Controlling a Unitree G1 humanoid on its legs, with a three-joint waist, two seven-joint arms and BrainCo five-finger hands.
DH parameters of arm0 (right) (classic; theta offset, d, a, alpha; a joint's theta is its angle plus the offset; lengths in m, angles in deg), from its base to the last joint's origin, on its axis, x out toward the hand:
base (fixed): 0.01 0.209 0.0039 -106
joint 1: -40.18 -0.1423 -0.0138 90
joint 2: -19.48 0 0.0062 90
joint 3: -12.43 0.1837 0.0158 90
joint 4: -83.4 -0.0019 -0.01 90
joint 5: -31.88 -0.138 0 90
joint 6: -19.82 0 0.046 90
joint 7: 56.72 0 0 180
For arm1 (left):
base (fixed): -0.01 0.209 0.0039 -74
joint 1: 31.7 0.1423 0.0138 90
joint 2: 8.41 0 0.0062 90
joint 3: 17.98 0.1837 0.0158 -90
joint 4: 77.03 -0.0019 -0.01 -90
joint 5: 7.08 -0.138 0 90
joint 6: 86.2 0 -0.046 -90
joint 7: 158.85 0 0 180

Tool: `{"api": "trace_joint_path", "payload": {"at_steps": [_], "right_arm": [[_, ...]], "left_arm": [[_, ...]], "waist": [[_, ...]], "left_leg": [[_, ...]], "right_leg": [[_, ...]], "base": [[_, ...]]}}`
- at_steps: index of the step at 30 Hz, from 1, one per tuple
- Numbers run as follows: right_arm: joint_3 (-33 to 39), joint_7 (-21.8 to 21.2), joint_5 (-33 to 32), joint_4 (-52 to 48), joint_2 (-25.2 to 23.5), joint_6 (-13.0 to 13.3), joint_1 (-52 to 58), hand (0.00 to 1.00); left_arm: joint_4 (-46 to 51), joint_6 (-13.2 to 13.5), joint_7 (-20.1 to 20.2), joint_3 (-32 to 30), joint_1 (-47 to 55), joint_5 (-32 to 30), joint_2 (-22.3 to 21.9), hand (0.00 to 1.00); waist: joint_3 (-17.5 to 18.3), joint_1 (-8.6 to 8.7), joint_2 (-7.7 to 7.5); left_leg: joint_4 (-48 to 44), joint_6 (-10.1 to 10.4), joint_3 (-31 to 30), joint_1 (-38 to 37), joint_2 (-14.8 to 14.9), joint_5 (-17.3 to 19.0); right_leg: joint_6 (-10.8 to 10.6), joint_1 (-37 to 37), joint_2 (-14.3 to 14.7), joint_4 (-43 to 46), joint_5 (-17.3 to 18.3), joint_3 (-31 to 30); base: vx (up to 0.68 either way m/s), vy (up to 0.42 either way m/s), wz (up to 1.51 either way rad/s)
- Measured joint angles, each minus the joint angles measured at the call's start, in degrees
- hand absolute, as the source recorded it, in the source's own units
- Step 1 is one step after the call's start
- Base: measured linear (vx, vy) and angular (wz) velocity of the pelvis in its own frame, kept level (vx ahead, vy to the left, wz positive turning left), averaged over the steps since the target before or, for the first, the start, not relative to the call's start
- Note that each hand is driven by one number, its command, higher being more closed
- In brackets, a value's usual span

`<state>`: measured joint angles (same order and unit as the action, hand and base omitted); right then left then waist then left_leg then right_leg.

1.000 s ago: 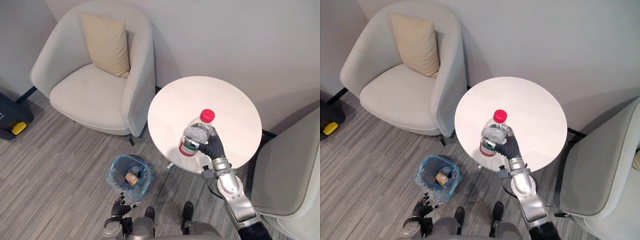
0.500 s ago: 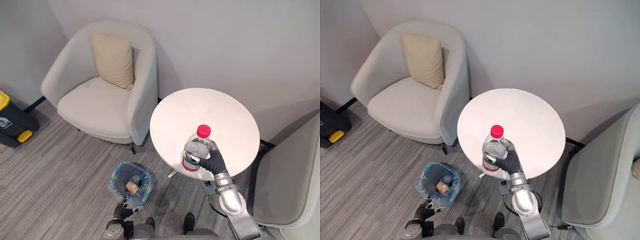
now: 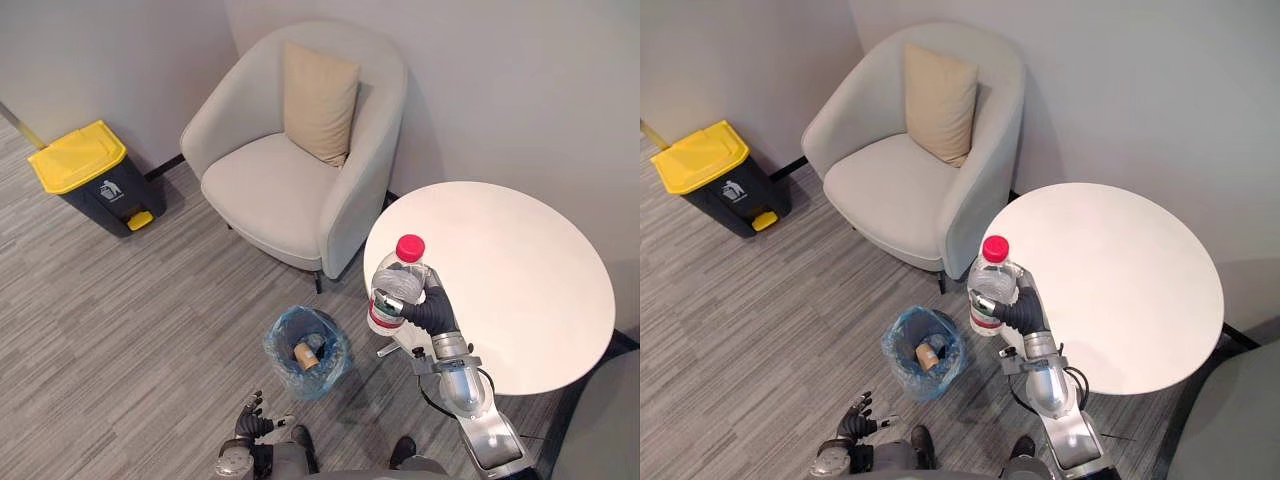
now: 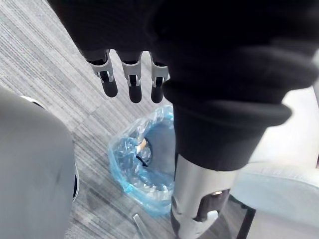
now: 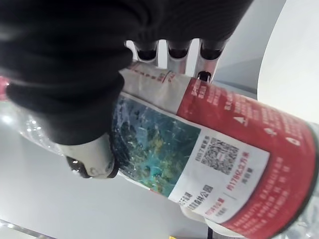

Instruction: Gather rubbish on tea table into small bin, then transfer packed bag to large trash can.

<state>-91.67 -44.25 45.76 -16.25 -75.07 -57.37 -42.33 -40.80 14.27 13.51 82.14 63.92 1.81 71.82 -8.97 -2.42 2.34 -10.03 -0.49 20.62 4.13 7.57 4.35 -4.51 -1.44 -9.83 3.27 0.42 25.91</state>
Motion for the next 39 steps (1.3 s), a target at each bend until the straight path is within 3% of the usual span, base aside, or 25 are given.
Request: {"api": "trace_joint_path", "payload": {"at_steps": [1, 3, 4, 6, 7, 8, 10, 12, 13, 16, 17, 18, 21, 22, 27, 30, 32, 39], "right_arm": [[-0.07, 0.00, 0.30, 0.40, -0.56, -0.04, -0.16, 1.00], [-0.23, 0.00, 0.34, 1.25, -1.17, -0.05, -0.50, 1.00], [-0.48, -0.01, 0.54, 2.31, -1.62, -0.45, -0.66, 1.00], [-0.63, -0.19, 1.55, 2.80, -1.58, -0.91, -0.49, 1.00], [-0.89, -0.24, 1.65, 2.93, -1.19, -0.89, -0.46, 1.00], [-1.23, -0.24, 1.84, 2.97, -1.24, -0.88, -0.40, 1.00], [-2.20, -0.39, 1.97, 2.96, -1.20, -0.72, -0.54, 1.00], [-2.22, -0.56, 1.97, 2.97, -1.20, -0.71, -0.47, 1.00], [-2.20, -0.53, 1.95, 2.96, -1.24, -0.68, -0.44, 1.00], [-1.76, -0.60, 1.94, 3.60, 0.36, -0.53, -0.83, 1.00], [-1.65, -0.61, 1.94, 3.62, 0.34, -0.54, -0.79, 1.00], [-1.24, -1.00, 1.93, 3.68, 0.10, -0.54, -0.54, 1.00], [-0.09, -1.50, 1.88, 3.83, 0.12, -0.54, 1.15, 1.00], [-0.20, -2.59, 0.99, 8.68, -1.15, -0.12, 0.71, 1.00], [-0.66, -2.71, -0.39, 11.62, -1.34, 0.03, 0.06, 1.00], [-2.17, -2.64, -3.56, 21.84, -0.65, 0.48, -10.50, 1.00], [-2.87, -2.57, -4.39, 26.27, -0.07, -0.53, -16.41, 1.00], [-7.94, -2.43, -4.36, 28.65, 1.42, -1.08, -25.82, 1.00]], "left_arm": [[0.30, 0.00, 0.01, 0.03, 0.05, 0.00, 0.34, 0.00], [0.67, 0.03, 0.02, 0.04, 0.01, 0.01, 1.09, 0.00], [1.47, 0.01, 0.04, 0.03, -0.05, 0.02, 1.74, 0.00], [1.92, 0.02, 0.02, 0.03, 0.02, 0.02, 2.41, 0.00], [2.04, -0.05, 0.00, 0.04, 0.30, 0.01, 2.57, 0.00], [2.16, -0.05, -0.01, 0.18, 0.72, 0.00, 2.42, 0.00], [2.24, -0.07, -0.03, 0.29, 0.61, 0.00, 2.64, 0.00], [2.20, -0.04, 0.01, 0.51, 0.66, 0.00, 2.55, 0.00], [2.29, 0.14, 0.06, 0.56, 0.60, -0.01, 3.16, 0.00], [1.60, 0.22, 0.01, 0.22, 0.23, -0.01, 1.22, 0.00], [1.62, 0.23, 0.00, -0.12, 0.37, -0.01, 0.93, 0.00], [1.48, 0.16, 0.04, -1.29, 0.45, -0.01, 0.57, 0.00], [1.44, 0.16, 0.00, -1.35, 0.64, -0.01, 0.40, 0.00], [1.44, 0.14, -0.01, -1.66, 0.60, -0.04, 0.45, 0.00], [1.43, 0.20, -0.01, -1.71, 0.41, -0.04, 0.72, 0.00], [1.51, 1.05, -0.03, -1.71, -2.31, 0.08, 1.13, 0.00], [1.81, 1.24, -0.05, -1.74, -5.52, 0.19, 1.34, 0.00], [4.08, 1.34, -0.38, -1.85, -9.24, 0.67, 3.12, 0.00]], "waist": [[-0.40, -0.03, -0.66], [-1.09, 0.13, -1.89], [-1.74, 0.19, -2.96], [-2.23, 0.48, -3.78], [-2.44, 1.59, -3.79], [-2.71, 2.32, -3.12], [-2.60, 3.00, -3.47], [-2.59, 3.22, -3.48], [-2.22, 3.07, -4.89], [-2.09, 1.94, -1.41], [-1.99, 1.64, -1.16], [-2.02, 1.71, -1.18], [-1.97, 1.56, -1.31], [-1.91, 1.46, -1.42], [-2.37, -0.25, -1.41], [-6.04, -0.13, -1.20], [-10.81, -1.57, -0.79], [-15.15, -1.65, -0.39]], "left_leg": [[-0.72, 1.20, 0.23, 0.04, -1.03, 1.66], [-1.71, 0.91, 0.21, -0.06, -1.85, 2.87], [-3.52, 0.57, -0.16, -0.08, -2.72, 4.80], [-4.83, 0.15, -1.89, -0.51, -3.86, 6.08], [-4.82, -0.27, -3.81, -1.40, -4.14, 6.46], [-4.63, -0.40, -5.02, -1.47, -4.07, 6.55], [-3.77, -0.26, -7.78, -1.62, -3.90, 6.45], [-4.00, 0.30, -9.64, -1.89, -3.78, 6.15], [-5.09, 1.02, -11.30, -1.81, -5.09, 6.61], [-5.54, 1.85, -13.65, -1.58, -3.30, 7.26], [-4.99, 2.02, -13.72, -1.68, -3.05, 7.16], [-2.84, 3.09, -14.35, -2.61, -2.20, 6.49], [-1.81, 3.30, -16.11, -5.06, -1.88, 6.36], [-2.02, 4.05, -18.91, -3.93, -2.87, 5.36], [-2.03, 4.20, -19.40, -2.21, -3.21, 3.88], [-8.55, 4.23, -21.79, 5.65, -3.50, 3.89], [-10.00, 4.22, -21.87, 9.60, -3.74, 3.95], [-14.85, 4.23, -20.29, 21.89, -3.59, 4.28]], "right_leg": [[-1.43, 2.37, -2.59, 7.19, 3.94, -0.40], [-1.86, 4.29, -5.10, 13.13, 6.72, -1.17], [-1.28, 7.04, -7.54, 20.55, 8.44, -4.00], [0.37, 10.73, -8.60, 29.08, 7.76, -11.01], [2.72, 12.81, -7.98, 33.18, 7.65, -15.09], [2.67, 13.37, -6.37, 33.71, 9.26, -17.64], [1.92, 15.23, -1.17, 30.97, 12.72, -22.67], [2.02, 16.02, 2.80, 25.13, 12.48, -24.64], [2.16, 15.49, 3.47, 17.96, 6.01, -24.44], [2.19, 12.70, 4.70, 15.09, 5.60, -22.52], [2.18, 12.48, 4.96, 14.39, 5.41, -22.31], [2.54, 10.65, 5.93, 11.43, 4.57, -20.94], [2.37, 5.93, 6.03, 8.34, 4.35, -18.53], [1.79, 3.08, 5.18, 3.75, 2.32, -15.42], [2.03, 3.17, 5.02, 3.55, 1.96, -14.40], [3.15, 10.93, 4.18, 10.86, 3.11, -12.64], [3.33, 15.64, 3.15, 15.86, 4.79, -12.31], [3.19, 28.73, 0.73, 23.60, 6.21, -12.07]], "base": [[0.09, 0.145, 0.16], [0.03, 0.093, 0.10], [0.00, 0.059, 0.09], [0.06, 0.094, 0.31], [0.12, 0.093, 0.61], [0.13, 0.048, 0.63], [0.14, -0.029, 0.70], [0.17, -0.081, 0.83], [0.22, -0.109, 0.88], [0.19, -0.081, 0.39], [0.19, -0.110, 0.14], [0.17, -0.107, 0.30], [0.09, -0.017, 0.52], [-0.03, 0.062, 0.84], [-0.11, -0.009, 0.26], [-0.25, -0.035, 0.33], [-0.36, -0.048, 0.28], [-0.21, -0.024, 0.13]]}}
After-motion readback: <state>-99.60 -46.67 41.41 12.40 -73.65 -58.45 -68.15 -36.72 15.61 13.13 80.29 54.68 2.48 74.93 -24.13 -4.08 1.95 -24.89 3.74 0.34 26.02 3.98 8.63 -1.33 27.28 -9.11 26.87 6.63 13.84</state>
